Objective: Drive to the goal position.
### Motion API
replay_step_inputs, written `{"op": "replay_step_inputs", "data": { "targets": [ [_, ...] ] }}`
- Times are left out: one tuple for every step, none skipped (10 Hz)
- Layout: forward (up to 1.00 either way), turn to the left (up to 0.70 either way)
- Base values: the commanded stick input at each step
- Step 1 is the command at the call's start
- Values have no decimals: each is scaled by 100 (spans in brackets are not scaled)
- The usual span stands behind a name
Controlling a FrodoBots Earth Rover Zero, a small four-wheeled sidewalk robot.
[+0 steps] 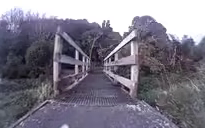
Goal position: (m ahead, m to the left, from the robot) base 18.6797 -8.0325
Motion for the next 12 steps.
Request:
{"op": "replay_step_inputs", "data": {
  "targets": [
    [70, 0],
    [70, 0],
    [70, 0],
    [70, 0],
    [70, 0],
    [70, 0],
    [70, 0],
    [70, 7],
    [70, 16],
    [70, 26],
    [70, 19],
    [70, 0]
  ]
}}
